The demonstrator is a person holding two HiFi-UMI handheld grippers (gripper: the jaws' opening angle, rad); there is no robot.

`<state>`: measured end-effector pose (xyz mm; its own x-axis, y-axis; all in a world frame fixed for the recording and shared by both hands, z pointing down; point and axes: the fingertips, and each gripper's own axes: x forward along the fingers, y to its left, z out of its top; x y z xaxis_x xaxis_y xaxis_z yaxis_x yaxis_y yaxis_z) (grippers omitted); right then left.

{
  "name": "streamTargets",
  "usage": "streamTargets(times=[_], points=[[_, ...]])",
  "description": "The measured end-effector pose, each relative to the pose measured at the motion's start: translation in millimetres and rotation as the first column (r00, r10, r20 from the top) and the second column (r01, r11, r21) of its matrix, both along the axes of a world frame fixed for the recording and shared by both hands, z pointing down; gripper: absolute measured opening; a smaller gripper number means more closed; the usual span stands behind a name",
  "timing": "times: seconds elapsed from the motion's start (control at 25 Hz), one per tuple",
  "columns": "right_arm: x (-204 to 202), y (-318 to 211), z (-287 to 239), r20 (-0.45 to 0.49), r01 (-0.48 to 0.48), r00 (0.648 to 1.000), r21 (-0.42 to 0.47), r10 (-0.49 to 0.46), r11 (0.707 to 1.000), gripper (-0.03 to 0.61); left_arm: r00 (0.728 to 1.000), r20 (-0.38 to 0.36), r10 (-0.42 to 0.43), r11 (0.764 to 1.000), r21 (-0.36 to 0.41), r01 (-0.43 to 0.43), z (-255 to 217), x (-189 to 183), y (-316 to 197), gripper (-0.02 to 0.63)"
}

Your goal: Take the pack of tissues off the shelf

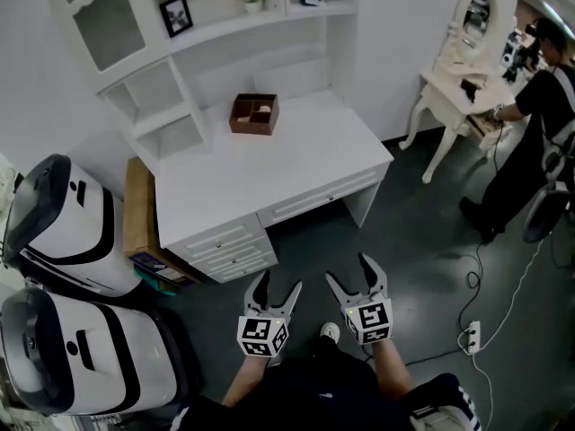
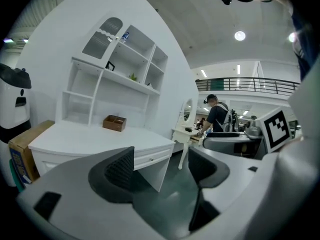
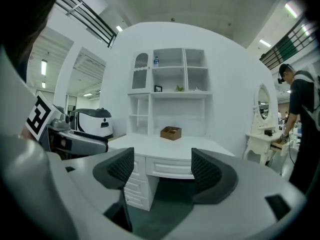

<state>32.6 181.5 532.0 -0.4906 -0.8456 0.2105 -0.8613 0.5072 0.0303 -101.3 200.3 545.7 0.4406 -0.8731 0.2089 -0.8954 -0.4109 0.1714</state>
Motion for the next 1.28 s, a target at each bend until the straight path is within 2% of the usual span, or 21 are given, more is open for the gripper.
streamTargets(times=[0.32, 0.64, 0.92, 1.0, 1.28], points=[[37, -48, -1, -0.022, 0.055, 0.998, 0.010, -0.055, 0.998, 0.350, 0.999, 0.000, -0.039, 0.999, 0.001, 0.039, 3, 47, -43, 0.334], [55, -65, 1, -0.044, 0.091, 0.995, 0.013, -0.090, 0.996, 0.350, 0.999, 0.006, -0.053, 0.999, -0.001, 0.053, 5, 74, -65, 0.334], [67, -70, 8, -0.036, 0.066, 0.997, -0.018, -0.066, 0.998, 0.351, 0.999, 0.004, -0.044, 0.999, -0.006, 0.044, 8, 81, -75, 0.334], [69, -75, 7, -0.033, 0.057, 0.998, -0.004, -0.057, 0.998, 0.351, 0.999, 0.001, -0.036, 0.999, -0.012, 0.036, 10, 84, -80, 0.334], [77, -108, 6, -0.036, 0.011, 0.999, 0.008, -0.011, 1.000, 0.351, 1.000, -0.006, 0.023, 1.000, 0.002, -0.023, 11, 97, -124, 0.334]])
